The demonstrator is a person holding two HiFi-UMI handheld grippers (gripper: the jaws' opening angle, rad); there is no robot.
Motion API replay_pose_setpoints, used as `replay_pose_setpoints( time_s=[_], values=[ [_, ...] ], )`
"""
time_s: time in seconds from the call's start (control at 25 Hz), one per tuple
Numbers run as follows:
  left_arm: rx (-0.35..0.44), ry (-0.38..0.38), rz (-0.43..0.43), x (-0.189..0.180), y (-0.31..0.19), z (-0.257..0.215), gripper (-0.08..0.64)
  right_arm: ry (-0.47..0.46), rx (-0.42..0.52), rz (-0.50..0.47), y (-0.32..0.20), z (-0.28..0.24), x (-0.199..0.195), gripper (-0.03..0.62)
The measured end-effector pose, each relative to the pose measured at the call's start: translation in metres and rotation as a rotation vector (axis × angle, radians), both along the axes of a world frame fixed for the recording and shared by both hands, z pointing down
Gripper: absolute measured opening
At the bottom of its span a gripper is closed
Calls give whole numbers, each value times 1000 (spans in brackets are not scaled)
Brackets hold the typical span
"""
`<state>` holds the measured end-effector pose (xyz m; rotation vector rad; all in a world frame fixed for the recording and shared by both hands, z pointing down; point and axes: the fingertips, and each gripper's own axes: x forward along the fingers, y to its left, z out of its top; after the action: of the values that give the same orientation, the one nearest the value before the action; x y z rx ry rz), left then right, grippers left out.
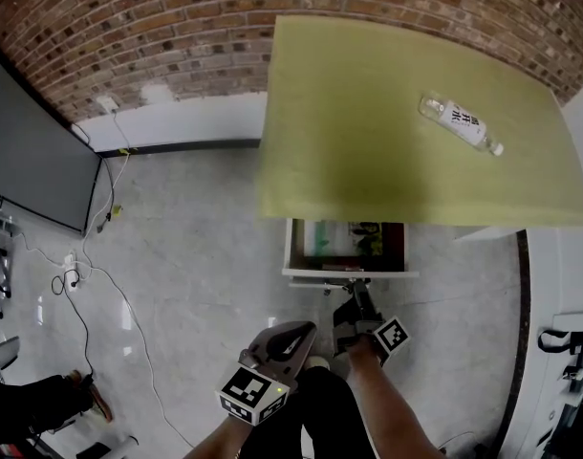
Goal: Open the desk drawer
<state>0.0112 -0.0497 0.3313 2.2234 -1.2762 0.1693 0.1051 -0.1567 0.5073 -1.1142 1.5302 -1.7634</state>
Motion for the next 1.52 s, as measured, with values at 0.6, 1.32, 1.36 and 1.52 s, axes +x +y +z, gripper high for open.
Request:
replay_pose_setpoints(
  time_s=[0.6,1.32,1.36,1.52],
  values=[
    [-52,8,36,-9,-3,17,12,86,-125,37,15,45,6,31],
    [-186,-43,95,-16,1,-13,11,281,-169,-139,73,-86,29,69],
    [-185,-53,101,-17,3,-16,11,287,-159,-151,75,-94,30,67],
    [-197,-33,99,-24,13,-26,12,285,-143,-153,83,-126,35,67]
  ],
)
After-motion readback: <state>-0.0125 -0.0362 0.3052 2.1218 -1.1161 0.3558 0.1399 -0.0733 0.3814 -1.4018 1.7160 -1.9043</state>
